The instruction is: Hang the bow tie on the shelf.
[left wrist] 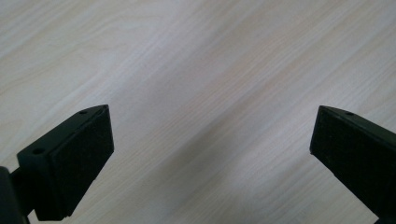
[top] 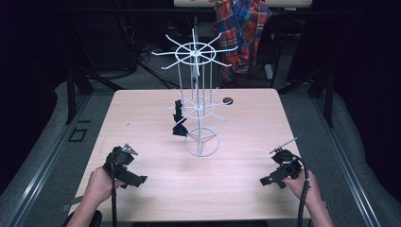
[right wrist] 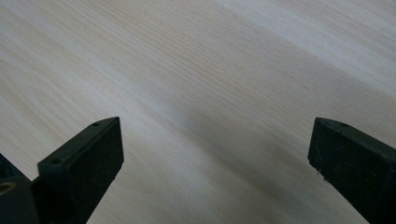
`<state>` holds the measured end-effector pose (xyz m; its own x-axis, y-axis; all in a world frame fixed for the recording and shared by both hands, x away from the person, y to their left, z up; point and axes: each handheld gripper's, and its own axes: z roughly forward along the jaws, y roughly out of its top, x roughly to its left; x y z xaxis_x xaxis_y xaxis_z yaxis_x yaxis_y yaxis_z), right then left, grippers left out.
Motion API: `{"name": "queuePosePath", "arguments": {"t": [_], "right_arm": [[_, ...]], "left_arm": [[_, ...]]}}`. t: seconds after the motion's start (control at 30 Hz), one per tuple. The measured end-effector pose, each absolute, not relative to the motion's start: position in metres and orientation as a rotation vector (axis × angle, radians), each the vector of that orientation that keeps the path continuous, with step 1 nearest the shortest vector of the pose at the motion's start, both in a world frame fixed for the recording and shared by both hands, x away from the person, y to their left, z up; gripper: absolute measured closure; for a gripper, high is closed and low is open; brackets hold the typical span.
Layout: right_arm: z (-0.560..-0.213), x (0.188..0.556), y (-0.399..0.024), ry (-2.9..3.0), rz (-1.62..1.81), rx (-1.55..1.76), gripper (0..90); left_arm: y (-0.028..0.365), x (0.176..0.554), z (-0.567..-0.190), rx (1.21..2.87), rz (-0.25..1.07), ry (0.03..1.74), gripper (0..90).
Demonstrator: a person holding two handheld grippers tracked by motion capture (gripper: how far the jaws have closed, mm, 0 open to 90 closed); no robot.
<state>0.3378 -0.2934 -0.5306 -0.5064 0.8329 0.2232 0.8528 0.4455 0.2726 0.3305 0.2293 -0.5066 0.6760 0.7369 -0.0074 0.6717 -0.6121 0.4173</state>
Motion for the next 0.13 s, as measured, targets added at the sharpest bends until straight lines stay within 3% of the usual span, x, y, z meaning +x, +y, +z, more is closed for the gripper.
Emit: {"name": "queuePosePath", "arguments": {"t": [0.13], "right_arm": [[-0.5315,0.3373,-0.2892,-2.636,-0.519,-1.494,3.1]], "left_arm": [[0.2304,0.3333,-0.5032,2.511,0.287,1.045,0.0]]}}
